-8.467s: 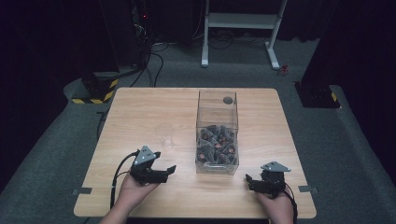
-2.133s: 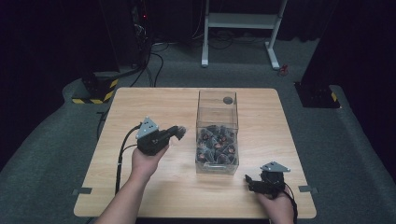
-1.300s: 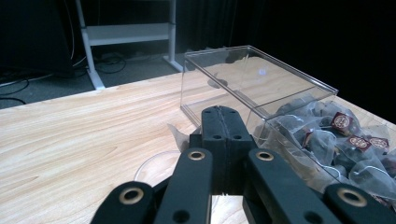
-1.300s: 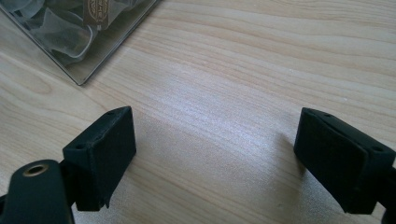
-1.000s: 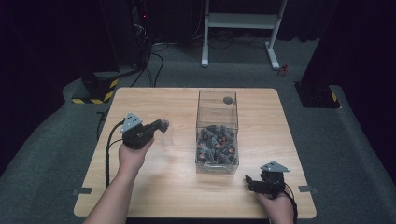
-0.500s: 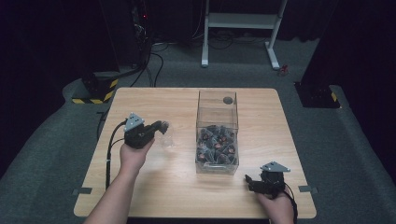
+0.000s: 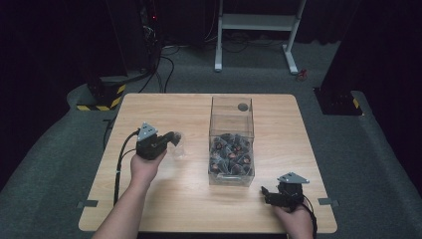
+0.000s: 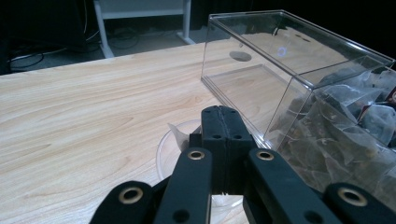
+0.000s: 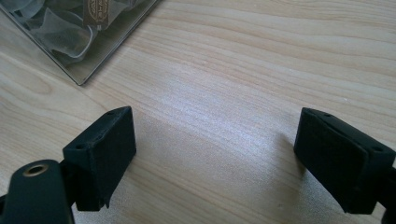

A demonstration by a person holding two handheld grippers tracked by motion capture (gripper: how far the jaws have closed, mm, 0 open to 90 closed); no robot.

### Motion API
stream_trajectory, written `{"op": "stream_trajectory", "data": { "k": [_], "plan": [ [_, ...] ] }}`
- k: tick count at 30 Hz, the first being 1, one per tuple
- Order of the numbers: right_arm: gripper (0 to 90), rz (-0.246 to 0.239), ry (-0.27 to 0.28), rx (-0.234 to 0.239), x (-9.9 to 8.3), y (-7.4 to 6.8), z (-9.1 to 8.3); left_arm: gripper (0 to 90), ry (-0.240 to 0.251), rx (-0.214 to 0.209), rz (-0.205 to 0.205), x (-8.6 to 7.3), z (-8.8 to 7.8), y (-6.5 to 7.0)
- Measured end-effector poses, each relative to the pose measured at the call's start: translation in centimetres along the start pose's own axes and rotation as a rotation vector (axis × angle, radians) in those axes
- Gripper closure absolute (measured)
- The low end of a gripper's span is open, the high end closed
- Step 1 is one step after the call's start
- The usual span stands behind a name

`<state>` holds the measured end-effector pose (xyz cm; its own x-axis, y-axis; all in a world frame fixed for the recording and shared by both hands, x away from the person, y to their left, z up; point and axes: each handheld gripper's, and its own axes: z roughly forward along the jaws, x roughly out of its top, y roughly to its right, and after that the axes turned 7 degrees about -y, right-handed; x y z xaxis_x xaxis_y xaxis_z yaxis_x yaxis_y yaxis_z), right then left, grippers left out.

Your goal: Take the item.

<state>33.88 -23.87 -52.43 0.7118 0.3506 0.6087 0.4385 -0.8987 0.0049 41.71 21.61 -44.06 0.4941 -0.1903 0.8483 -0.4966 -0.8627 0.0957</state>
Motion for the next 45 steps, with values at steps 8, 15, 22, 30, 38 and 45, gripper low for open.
{"op": "stream_trajectory", "data": {
  "k": [8, 15, 22, 30, 38, 45],
  "plan": [
    [12.7, 0.0, 0.0, 0.0, 0.0, 0.0, 0.0, 89.5, -0.012, 0.005, -0.008, -0.55, 0.22, -0.14],
    [12.7, 0.0, 0.0, 0.0, 0.0, 0.0, 0.0, 64.0, -0.001, -0.002, -0.032, -0.45, 0.13, -0.17],
    [12.6, 0.0, 0.0, 0.0, 0.0, 0.0, 0.0, 44.8, -0.002, -0.016, -0.031, -0.02, -0.07, 0.05],
    [12.7, 0.0, 0.0, 0.0, 0.0, 0.0, 0.0, 31.6, -0.003, -0.011, -0.007, 0.21, -0.2, 0.4],
    [12.6, 0.0, 0.0, 0.0, 0.0, 0.0, 0.0, 22.3, -0.009, -0.014, -0.022, 0.22, -0.27, 0.25],
    [12.6, 0.0, 0.0, 0.0, 0.0, 0.0, 0.0, 14.7, -0.008, -0.003, -0.022, 0.28, -0.55, 0.23]
  ]
}}
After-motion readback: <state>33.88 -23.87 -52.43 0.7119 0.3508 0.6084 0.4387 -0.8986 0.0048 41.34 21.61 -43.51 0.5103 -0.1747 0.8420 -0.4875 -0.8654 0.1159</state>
